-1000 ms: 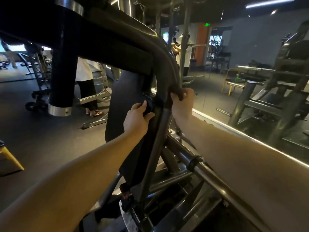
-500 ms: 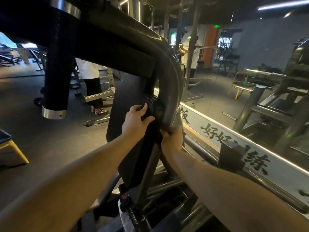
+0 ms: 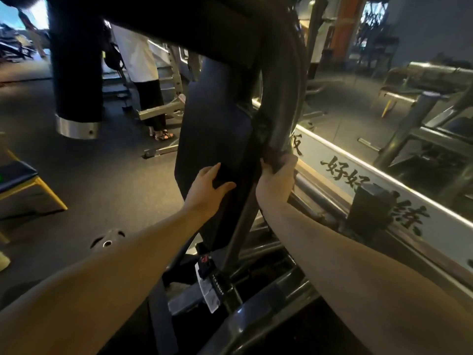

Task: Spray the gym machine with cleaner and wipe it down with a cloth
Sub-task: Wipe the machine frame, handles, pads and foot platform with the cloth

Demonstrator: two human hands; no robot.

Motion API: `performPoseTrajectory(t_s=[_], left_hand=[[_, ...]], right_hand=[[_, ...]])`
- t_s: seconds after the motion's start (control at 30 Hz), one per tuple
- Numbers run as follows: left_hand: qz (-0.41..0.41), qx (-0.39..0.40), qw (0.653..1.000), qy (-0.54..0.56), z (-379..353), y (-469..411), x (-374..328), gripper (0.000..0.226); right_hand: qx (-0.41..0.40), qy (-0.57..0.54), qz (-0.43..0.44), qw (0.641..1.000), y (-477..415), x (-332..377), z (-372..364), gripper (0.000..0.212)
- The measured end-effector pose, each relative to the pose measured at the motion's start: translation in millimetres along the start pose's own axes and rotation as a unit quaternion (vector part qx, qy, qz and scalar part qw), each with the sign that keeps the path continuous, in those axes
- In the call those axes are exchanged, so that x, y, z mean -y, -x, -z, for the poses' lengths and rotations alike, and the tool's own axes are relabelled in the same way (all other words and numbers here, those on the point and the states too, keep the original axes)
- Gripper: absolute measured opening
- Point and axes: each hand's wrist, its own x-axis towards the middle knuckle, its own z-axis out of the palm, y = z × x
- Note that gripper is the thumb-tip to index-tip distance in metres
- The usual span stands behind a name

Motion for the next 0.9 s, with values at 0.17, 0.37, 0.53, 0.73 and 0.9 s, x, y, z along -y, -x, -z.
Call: performPoseTrajectory(t_s=[0.17, 0.37, 0.53, 0.73, 0.9], left_hand=[[0.003, -0.034, 0.999, 0.035, -16, 12, 11, 0.065], [0.033, -0.03, 0.999, 0.01, -33, 28, 48, 0.063], [0.066, -0.009, 0.997, -0.034, -49, 40, 86, 0.062], [0.071, -0.015, 0.997, -0.006, -63, 44, 111, 0.057], [0.076, -0.003, 0.997, 0.024, -71, 52, 118, 0.059]], right_hand=[[0.009, 0.004, 0.032, 0.999, 9, -33, -11, 0.052], [0.021, -0.008, 0.032, 0.999, 37, -81, -19, 0.068], [-0.025, 0.026, 0.063, 0.997, 52, -107, -34, 0.063], [-0.055, 0.03, 0.062, 0.996, 68, -143, -47, 0.056], [0.015, 0.003, -0.03, 0.999, 100, -189, -41, 0.046]])
